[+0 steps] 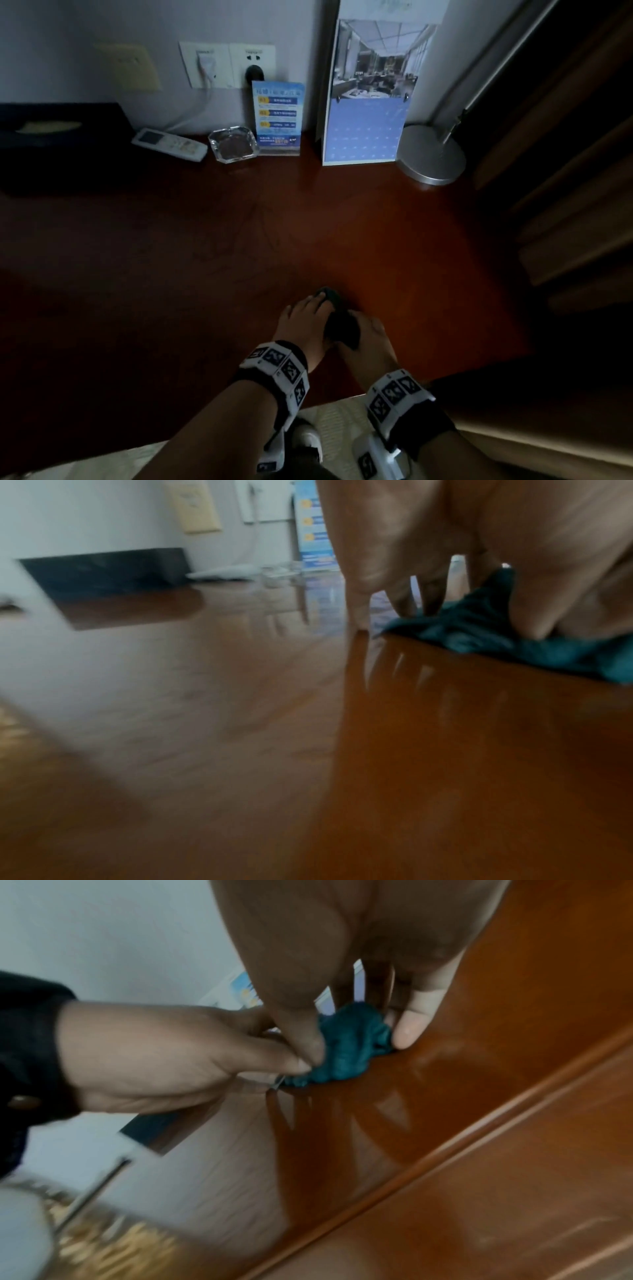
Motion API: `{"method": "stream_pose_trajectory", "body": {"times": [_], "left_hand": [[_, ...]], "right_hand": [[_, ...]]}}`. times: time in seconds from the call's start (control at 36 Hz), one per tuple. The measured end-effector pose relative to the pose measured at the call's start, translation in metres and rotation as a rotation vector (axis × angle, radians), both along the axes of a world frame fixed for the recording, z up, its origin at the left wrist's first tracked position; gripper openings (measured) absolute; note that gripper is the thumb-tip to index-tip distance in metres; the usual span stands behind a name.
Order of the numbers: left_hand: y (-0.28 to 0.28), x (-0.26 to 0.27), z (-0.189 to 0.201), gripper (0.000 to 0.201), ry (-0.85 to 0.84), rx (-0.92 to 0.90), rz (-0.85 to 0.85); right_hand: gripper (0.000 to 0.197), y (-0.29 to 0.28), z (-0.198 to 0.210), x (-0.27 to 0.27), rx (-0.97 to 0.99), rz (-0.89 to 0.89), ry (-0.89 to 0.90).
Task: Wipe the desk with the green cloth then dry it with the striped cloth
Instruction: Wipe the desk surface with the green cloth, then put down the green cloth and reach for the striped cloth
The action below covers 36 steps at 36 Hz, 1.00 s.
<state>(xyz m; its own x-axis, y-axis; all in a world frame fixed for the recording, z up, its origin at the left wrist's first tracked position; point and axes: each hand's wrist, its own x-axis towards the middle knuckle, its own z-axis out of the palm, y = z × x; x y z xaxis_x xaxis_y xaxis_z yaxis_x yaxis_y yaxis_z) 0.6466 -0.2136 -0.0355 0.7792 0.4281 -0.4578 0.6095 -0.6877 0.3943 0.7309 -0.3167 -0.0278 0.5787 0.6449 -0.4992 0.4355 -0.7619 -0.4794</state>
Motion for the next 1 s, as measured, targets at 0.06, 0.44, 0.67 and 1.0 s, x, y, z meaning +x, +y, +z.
{"method": "stream_pose_trajectory", "body": {"times": [0.06,0.44,0.67,1.0], "left_hand": [[0.004,-0.012,0.000,0.059,-0.016,0.015,0.036],[0.024,-0.094,0.025,0.043,-0.220,-0.448,0.691],[0.066,-0.158,0.063,0.055,-0.424,-0.642,1.063],[0.151,-0.345,0.085,0.026,-0.562,-0.706,1.154]], "right_hand": [[0.044,0.007,-0.001,-0.008,0.037,-0.020,0.028],[0.017,0.064,-0.002,-0.074,0.258,0.139,0.225],[0.034,0.109,0.038,-0.123,0.361,0.300,0.222],[0.031,0.216,0.064,-0.280,0.454,0.573,0.173]]}}
